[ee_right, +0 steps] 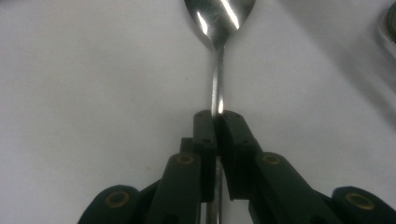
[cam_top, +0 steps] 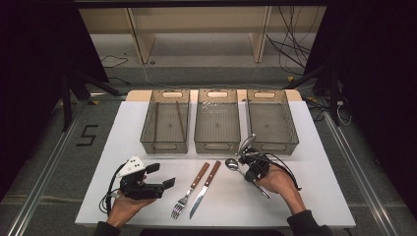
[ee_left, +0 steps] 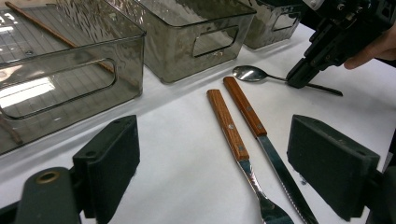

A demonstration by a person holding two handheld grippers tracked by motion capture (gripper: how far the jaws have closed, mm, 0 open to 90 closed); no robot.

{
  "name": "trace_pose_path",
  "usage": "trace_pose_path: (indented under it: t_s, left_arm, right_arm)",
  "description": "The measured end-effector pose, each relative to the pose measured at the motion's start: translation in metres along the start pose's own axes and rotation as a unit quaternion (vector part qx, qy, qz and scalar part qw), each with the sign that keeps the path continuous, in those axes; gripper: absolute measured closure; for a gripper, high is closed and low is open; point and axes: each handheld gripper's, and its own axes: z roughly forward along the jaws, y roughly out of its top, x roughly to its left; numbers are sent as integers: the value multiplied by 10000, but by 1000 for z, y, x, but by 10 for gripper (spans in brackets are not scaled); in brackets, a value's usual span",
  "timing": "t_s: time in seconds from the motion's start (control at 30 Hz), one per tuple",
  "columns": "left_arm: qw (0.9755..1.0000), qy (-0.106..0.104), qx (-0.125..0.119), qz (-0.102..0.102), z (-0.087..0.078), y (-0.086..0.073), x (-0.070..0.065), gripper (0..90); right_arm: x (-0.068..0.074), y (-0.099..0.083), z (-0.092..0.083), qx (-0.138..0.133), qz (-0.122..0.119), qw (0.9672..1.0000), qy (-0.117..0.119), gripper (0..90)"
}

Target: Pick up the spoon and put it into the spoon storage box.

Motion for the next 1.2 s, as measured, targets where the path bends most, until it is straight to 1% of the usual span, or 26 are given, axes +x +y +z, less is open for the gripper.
trace_pose_path:
  t_s: [0.03,0.1,0.13,0.17,0.2,0.23,0.27,0.3,0.37,0.43,0.5,0.53,0.57,0.73,0.83,0.9,0.93,1.0,1.07,1.2]
  left_arm:
    - [10000,4,2,6,0,0,0,168]
    - [10000,1,0,5,0,0,0,168]
    - [10000,3,2,7,0,0,0,167]
    - [10000,4,3,9,0,0,0,167]
    - [10000,2,3,7,0,0,0,168]
    - [10000,3,2,7,0,0,0,168]
    - [10000,1,1,-1,0,0,0,168]
    - [10000,2,1,-1,0,0,0,168]
    - [10000,2,1,4,0,0,0,167]
    - [10000,2,-3,2,0,0,0,168]
    - [10000,1,-2,1,0,0,0,168]
    - [10000,0,-1,0,0,0,0,167]
    - [10000,-1,-1,1,0,0,0,168]
    - [10000,-2,-1,4,0,0,0,167]
    - [10000,-7,4,8,0,0,0,168]
    - [10000,-11,7,9,0,0,0,167]
    - [10000,-9,6,10,0,0,0,167]
    - [10000,-10,2,6,0,0,0,168]
    - [10000,-8,-2,4,0,0,0,167]
    - [10000,-6,-5,7,0,0,0,168]
  right_arm:
    - [0,0,0,4,18,10000,11,852]
    - [-1,-1,0,-36,-23,10000,22,854]
    - [-2,-1,0,-59,-93,9999,4,855]
    - [-2,-2,0,-82,-107,9999,6,855]
    - [0,-1,-1,-55,0,10000,35,855]
    - [-1,-2,-1,-83,-35,10000,24,856]
    - [-2,-3,0,-110,-118,9999,31,855]
    - [-1,-2,-1,-78,-39,10000,43,855]
    - [-2,-3,-1,-95,-72,9999,61,855]
    - [0,-3,-2,-109,-24,9999,53,855]
    - [0,-3,-2,-121,-49,9999,67,855]
    - [-1,-3,-2,-160,-98,9998,61,855]
    - [0,-3,-2,-146,-60,9998,79,855]
    - [0,-3,-2,-141,-99,9998,62,855]
    - [-2,-4,-3,-202,-104,9997,77,855]
    - [-2,-4,-4,-230,-40,9997,100,855]
    - [-3,-5,-4,-258,-62,9996,128,855]
    - [-3,-5,-5,-269,-33,9995,142,855]
    - [-4,-6,-6,-358,-69,9991,207,855]
    - [-5,-7,-11,-538,-57,9980,327,854]
